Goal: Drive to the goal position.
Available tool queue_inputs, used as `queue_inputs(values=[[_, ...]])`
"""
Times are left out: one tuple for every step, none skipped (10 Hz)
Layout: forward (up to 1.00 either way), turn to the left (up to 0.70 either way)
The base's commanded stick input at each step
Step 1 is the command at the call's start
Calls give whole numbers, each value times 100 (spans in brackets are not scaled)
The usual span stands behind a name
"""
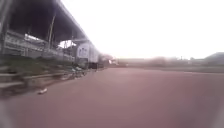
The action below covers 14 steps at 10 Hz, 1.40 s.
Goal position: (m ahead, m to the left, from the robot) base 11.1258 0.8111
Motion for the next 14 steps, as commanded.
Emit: queue_inputs(values=[[70,0],[70,0],[70,-24],[70,-35],[70,0],[70,0],[70,0],[70,0],[70,0],[70,0],[70,0],[70,0],[70,0],[70,0]])
